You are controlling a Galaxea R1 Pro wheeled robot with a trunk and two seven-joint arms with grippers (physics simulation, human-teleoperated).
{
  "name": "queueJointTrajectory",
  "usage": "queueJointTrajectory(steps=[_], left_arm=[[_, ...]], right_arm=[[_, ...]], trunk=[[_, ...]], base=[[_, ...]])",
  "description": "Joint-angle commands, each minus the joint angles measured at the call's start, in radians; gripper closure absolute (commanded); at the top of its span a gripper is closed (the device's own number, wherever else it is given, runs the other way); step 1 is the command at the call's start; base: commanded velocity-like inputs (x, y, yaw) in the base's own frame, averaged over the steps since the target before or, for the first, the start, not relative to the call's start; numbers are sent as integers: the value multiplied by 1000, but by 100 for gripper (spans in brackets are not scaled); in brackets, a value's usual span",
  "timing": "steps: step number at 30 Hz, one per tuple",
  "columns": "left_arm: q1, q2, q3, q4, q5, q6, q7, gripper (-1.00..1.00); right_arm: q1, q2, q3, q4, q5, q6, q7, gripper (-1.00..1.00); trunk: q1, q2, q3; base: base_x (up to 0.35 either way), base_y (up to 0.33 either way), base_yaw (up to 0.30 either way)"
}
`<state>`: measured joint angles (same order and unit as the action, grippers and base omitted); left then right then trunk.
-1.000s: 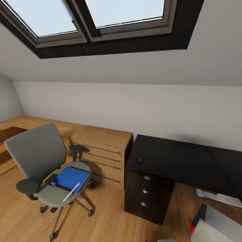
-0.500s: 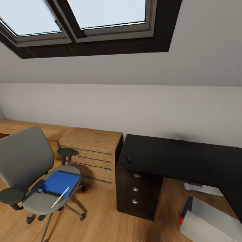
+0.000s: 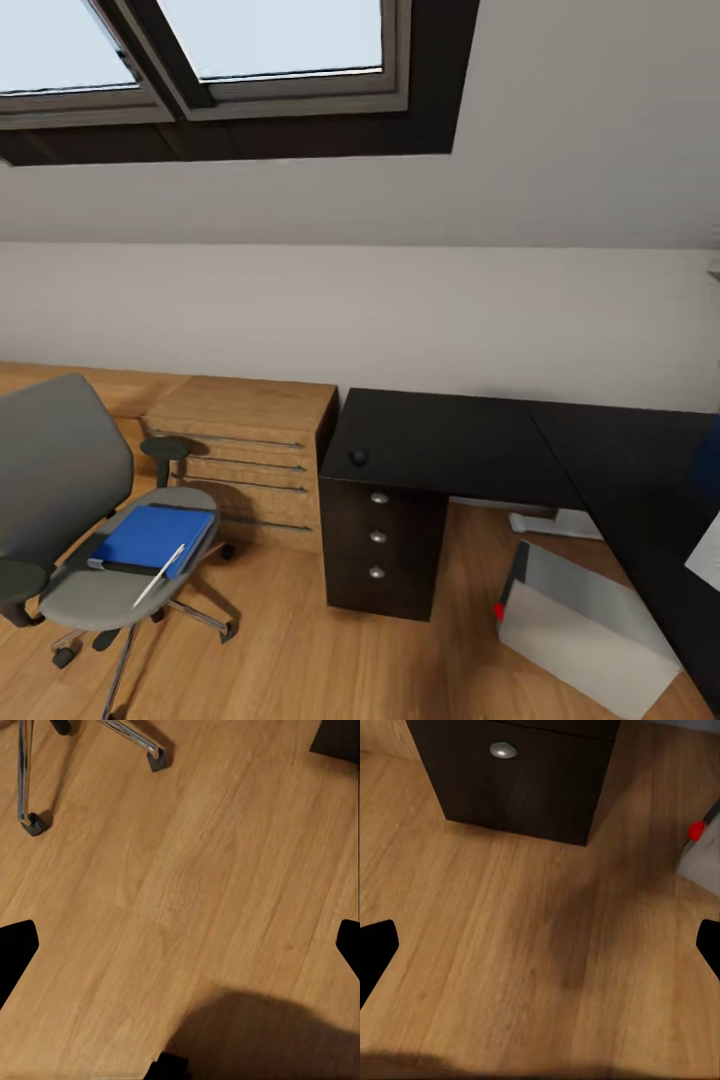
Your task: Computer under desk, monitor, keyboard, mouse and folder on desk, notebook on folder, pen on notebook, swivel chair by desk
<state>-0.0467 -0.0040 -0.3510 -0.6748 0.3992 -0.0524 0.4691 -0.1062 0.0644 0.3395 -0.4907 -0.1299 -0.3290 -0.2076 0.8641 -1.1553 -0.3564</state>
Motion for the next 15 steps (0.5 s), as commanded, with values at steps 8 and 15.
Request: queueJointTrajectory(steps=[8,15], left_arm=[[-1,1,-6,0,10,-18,6,-100],[-1,1,-6,0,10,-19,6,-100]], right_arm=[[-1,3,9,1,-8,-5,-6,-100],[-1,3,9,1,-7,-4,-3,-100]], trunk=[[0,-1,-7],[0,-1,-7]], base=[[-240,0,-39],[-336,0,-1]])
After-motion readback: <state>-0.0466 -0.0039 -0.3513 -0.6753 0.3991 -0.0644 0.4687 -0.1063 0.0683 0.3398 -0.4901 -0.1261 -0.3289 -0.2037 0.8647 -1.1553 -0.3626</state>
